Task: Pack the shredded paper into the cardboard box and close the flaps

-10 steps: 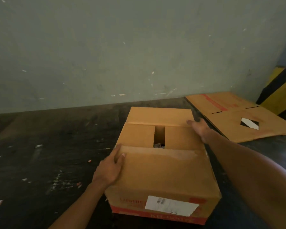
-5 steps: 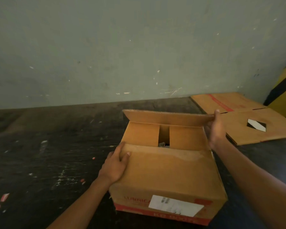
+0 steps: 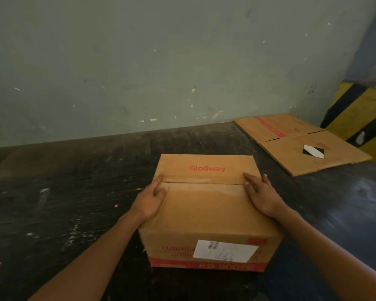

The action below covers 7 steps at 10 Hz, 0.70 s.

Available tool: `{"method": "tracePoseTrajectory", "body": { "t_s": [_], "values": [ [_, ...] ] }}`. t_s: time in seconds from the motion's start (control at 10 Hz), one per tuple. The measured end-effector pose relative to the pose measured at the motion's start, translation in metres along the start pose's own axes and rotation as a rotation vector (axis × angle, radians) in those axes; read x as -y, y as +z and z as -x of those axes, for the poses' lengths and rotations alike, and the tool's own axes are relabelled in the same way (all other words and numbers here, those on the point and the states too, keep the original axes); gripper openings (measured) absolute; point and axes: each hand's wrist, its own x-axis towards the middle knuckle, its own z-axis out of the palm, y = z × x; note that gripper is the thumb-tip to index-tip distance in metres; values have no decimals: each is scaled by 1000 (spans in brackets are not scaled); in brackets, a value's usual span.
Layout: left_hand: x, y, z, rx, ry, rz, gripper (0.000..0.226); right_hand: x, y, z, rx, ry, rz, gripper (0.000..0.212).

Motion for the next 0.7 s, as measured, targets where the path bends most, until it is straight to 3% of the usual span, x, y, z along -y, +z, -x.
{"method": "tracePoseTrajectory", "body": {
  "t_s": [0.3, 0.5, 0.6, 0.7],
  "values": [
    [0, 2, 3, -65, -5, -131, 54, 14, 0, 8, -32, 79, 144, 50],
    [-27, 3, 20, -92, -45, -371, 58, 34, 0, 20, -14, 122, 371, 54],
    [-41, 4, 44, -228, 160, -372, 58, 49, 9, 47, -102, 27, 353, 59],
    [-26, 13, 92, -237, 366, -258, 47, 57, 33, 105, -183, -214, 346, 59]
  ]
}}
